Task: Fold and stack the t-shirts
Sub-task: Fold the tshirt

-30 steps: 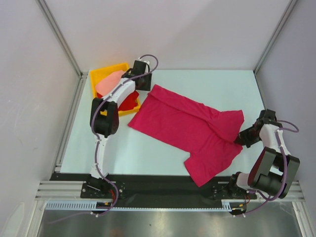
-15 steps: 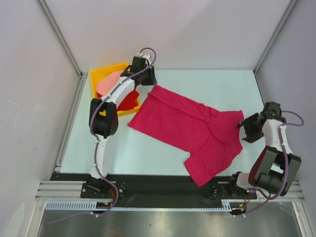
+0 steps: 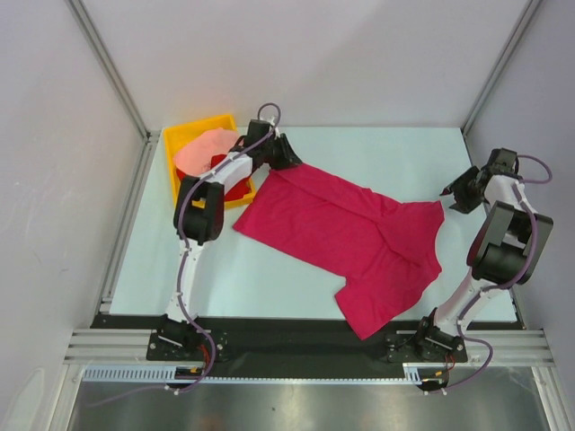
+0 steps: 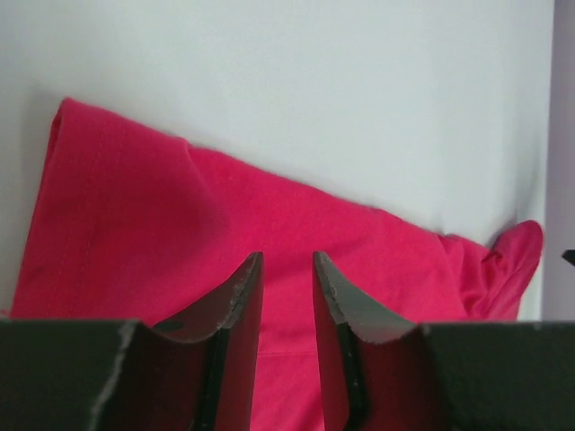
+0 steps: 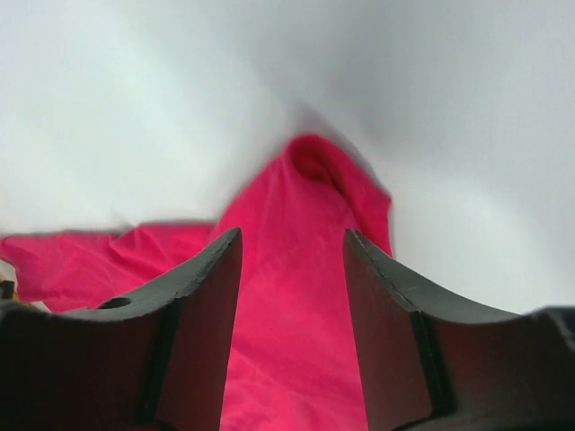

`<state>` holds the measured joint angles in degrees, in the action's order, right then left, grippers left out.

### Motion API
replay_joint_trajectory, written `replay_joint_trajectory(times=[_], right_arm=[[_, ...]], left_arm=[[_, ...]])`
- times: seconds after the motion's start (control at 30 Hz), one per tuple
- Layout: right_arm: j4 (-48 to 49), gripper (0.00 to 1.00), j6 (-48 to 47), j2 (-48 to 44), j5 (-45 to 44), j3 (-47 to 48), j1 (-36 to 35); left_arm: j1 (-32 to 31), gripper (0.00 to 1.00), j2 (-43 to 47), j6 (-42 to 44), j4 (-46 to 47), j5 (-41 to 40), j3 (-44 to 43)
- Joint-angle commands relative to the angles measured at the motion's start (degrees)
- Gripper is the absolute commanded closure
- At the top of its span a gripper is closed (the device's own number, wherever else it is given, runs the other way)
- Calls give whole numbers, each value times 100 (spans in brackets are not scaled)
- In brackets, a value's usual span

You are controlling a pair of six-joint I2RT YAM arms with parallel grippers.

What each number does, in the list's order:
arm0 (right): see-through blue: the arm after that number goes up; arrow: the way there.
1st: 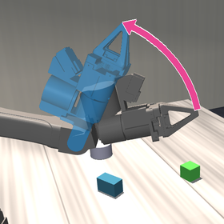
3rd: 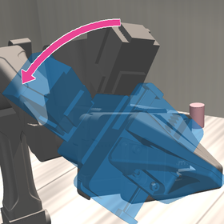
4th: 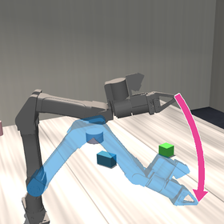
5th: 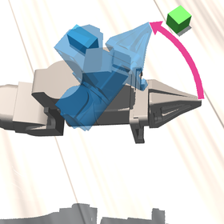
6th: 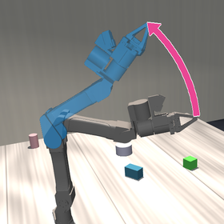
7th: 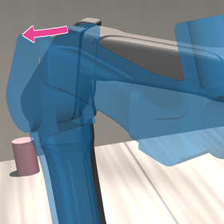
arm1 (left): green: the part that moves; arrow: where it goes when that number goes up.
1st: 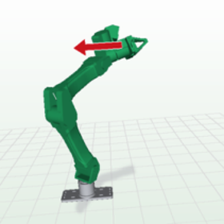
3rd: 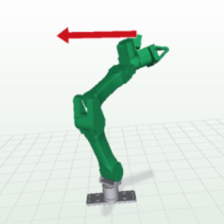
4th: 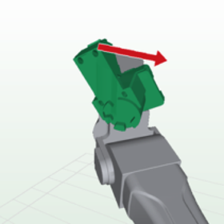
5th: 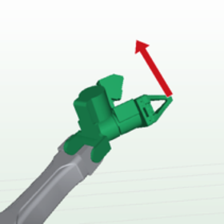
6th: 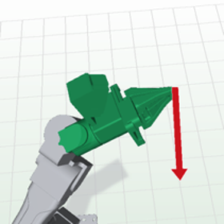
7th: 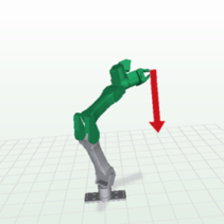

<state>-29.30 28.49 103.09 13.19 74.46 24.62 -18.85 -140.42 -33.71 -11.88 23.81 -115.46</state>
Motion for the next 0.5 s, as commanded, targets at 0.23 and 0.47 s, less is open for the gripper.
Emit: replay_joint_trajectory(times=[0.23, 0.47], right_arm=[[285, 51, -458, 1063, 790, 763, 25], [354, 64, -388, 1196, 782, 728, 16]], left_arm=[[259, 68, -249, -979, 371, 466, 103], [347, 69, -407, -1234, 335, 537, 111]])
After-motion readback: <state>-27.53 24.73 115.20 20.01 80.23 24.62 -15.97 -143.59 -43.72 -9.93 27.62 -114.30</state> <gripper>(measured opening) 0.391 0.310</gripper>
